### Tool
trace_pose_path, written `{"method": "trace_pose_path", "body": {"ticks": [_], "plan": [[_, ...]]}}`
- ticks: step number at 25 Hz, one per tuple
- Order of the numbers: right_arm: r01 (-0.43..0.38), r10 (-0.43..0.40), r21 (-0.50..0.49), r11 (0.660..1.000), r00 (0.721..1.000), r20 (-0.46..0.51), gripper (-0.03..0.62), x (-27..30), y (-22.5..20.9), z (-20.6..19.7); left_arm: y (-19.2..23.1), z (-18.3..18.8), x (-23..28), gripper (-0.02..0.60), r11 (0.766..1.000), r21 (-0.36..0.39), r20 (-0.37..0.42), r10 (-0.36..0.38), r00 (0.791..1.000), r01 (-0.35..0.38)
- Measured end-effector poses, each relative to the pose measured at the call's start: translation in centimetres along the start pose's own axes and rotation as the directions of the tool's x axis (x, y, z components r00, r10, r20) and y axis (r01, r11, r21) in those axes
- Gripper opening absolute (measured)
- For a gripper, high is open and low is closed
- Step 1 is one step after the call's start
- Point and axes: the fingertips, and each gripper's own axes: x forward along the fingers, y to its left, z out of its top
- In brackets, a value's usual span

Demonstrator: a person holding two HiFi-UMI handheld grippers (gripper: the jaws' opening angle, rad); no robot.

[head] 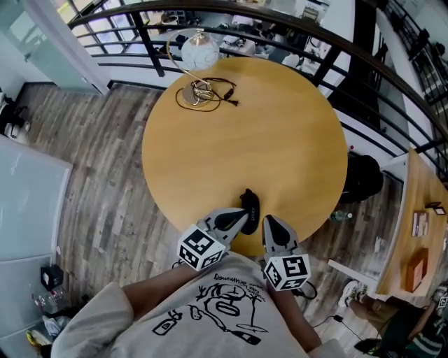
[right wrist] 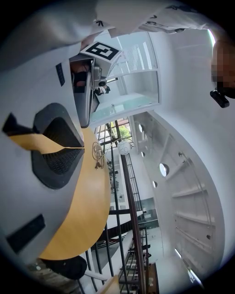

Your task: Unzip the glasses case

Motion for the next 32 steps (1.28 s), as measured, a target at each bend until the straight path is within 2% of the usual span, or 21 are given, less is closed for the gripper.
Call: {"method": "trace_pose_path", "body": {"ticks": [5, 13, 17, 20, 26, 29, 32], "plan": [[0.016, -0.016, 0.017, 1.000, 1.000, -0.015, 0.025, 1.4, -0.2, 0.0, 1.6, -0.1, 0.2, 0.006, 1.000, -0.018, -0.023, -0.011, 1.000, 0.010], [0.026, -0.024, 0.035, 0.999, 0.998, -0.049, 0.025, 1.1, -1.7, -0.7, 0.8, -0.8, 1.6, 0.006, 0.999, -0.043, -0.047, -0.026, 0.999, 0.024], [-0.010, 0.012, 0.040, 0.999, 0.998, -0.066, 0.025, 1.0, -2.6, -0.9, 0.6, -1.1, 2.5, 0.006, 0.999, -0.046, -0.058, -0.008, 0.998, 0.005], [-0.067, 0.070, 0.030, 0.997, 0.990, -0.123, 0.025, 0.8, -2.8, -1.9, 0.2, -1.5, 2.8, 0.006, 0.999, -0.054, -0.081, 0.001, 0.997, -0.005], [-0.157, 0.146, -0.016, 0.987, 0.947, -0.287, 0.026, 1.0, -2.7, -6.5, 0.0, -4.4, 4.2, 0.006, 0.998, -0.062, -0.166, 0.003, 0.986, -0.013], [-0.176, 0.153, -0.025, 0.984, 0.910, -0.386, 0.026, 1.3, -2.9, -10.0, 0.4, -6.3, 5.1, 0.006, 0.998, -0.055, -0.210, 0.008, 0.978, -0.020], [-0.178, 0.140, -0.032, 0.984, 0.861, -0.489, 0.028, 1.5, -3.4, -13.8, 0.9, -8.5, 6.2, 0.006, 0.999, -0.038, -0.260, 0.008, 0.965, -0.019]]}}
